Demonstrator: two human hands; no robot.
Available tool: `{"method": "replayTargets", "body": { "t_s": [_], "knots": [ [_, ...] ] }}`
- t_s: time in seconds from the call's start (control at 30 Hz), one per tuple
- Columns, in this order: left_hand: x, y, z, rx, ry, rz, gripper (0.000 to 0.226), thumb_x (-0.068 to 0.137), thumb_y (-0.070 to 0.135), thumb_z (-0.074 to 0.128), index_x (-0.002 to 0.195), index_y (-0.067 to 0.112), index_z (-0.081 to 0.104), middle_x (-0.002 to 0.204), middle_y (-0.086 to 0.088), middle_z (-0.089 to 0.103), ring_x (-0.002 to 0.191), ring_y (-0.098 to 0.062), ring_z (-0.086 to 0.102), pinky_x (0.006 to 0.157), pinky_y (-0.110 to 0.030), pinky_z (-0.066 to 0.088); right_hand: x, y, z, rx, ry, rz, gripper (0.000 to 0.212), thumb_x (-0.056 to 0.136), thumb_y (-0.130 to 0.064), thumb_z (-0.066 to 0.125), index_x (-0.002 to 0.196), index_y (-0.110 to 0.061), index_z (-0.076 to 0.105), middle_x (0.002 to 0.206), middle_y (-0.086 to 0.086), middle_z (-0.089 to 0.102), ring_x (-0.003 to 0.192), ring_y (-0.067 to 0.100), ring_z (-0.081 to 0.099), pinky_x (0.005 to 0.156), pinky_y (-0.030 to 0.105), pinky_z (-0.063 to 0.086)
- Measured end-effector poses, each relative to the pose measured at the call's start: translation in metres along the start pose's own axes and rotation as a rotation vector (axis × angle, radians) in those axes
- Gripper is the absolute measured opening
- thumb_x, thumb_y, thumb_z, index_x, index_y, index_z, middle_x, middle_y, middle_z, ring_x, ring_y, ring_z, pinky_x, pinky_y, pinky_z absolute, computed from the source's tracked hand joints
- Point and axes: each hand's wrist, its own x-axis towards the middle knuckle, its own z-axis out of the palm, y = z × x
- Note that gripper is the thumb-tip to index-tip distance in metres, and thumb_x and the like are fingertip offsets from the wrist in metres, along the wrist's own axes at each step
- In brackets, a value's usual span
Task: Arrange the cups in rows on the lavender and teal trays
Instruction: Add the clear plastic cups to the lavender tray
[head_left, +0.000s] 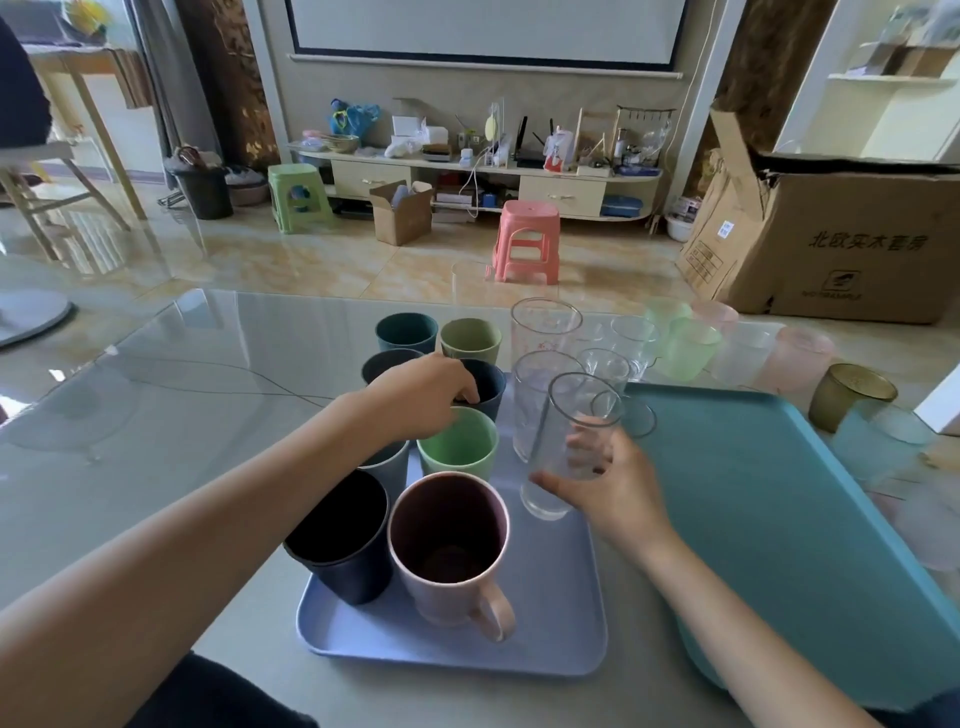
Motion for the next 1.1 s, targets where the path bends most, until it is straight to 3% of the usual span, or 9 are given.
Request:
{"method": "replayTargets", "body": {
  "t_s": [0.13,0.27,0.37,0.5,0.83,1.1],
  "knots": [
    [0.006,-0.004,0.004,-0.058,0.037,-0.035,0.031,0.083,0.011,0.063,0.110,0.026,0.070,0.107,0.005,0.072,0.094,-0.018,0.066,0.082,-0.034,0.055,0.001,0.008,0.007,-0.060,-0.033,0.017,0.064,0.059,-0.032,0.088,0.111,-0.024,0.052,0.106,-0.007,0.061,0.097,0.011,0.061,0.080,0.023,0.047],
    [0.012,-0.004,0.007,-0.168,0.081,-0.087,0.023,0.080,0.021,0.073,0.103,0.022,0.074,0.097,0.006,0.074,0.084,-0.010,0.065,0.079,-0.027,0.053,0.003,0.009,0.013,-0.099,-0.042,-0.007,0.069,0.059,-0.034,0.087,0.117,-0.017,0.053,0.106,-0.008,0.059,0.099,0.013,0.060,0.084,0.027,0.048],
    [0.015,-0.003,0.008,-0.215,0.100,-0.101,0.023,0.077,0.023,0.076,0.100,0.022,0.075,0.093,0.007,0.074,0.077,-0.006,0.062,0.076,-0.024,0.052,0.003,0.011,0.015,-0.073,-0.056,-0.031,0.079,0.059,-0.033,0.087,0.122,-0.015,0.043,0.109,-0.006,0.057,0.099,0.013,0.058,0.085,0.028,0.047],
    [0.014,-0.004,0.006,-0.244,0.091,-0.104,0.022,0.076,0.020,0.076,0.099,0.020,0.075,0.091,0.006,0.074,0.074,-0.005,0.061,0.071,-0.018,0.047,0.001,0.012,0.017,-0.065,-0.049,-0.039,0.076,0.059,-0.035,0.086,0.117,-0.015,0.040,0.112,-0.004,0.056,0.102,0.015,0.058,0.088,0.031,0.048],
    [0.013,-0.003,0.007,-0.249,0.101,-0.079,0.023,0.076,0.022,0.076,0.099,0.019,0.075,0.093,0.005,0.074,0.074,-0.005,0.060,0.076,-0.022,0.051,-0.001,0.012,0.018,-0.086,-0.037,-0.059,0.075,0.063,-0.037,0.084,0.119,-0.015,0.040,0.109,-0.002,0.054,0.103,0.017,0.056,0.091,0.036,0.049],
    [0.013,-0.004,0.007,-0.252,0.106,-0.082,0.023,0.077,0.022,0.076,0.099,0.019,0.075,0.092,0.003,0.074,0.073,-0.007,0.059,0.072,-0.021,0.047,-0.004,0.012,0.019,-0.106,-0.026,-0.061,0.072,0.064,-0.038,0.083,0.117,-0.012,0.041,0.107,-0.003,0.053,0.100,0.017,0.056,0.089,0.039,0.050]
  ]
}}
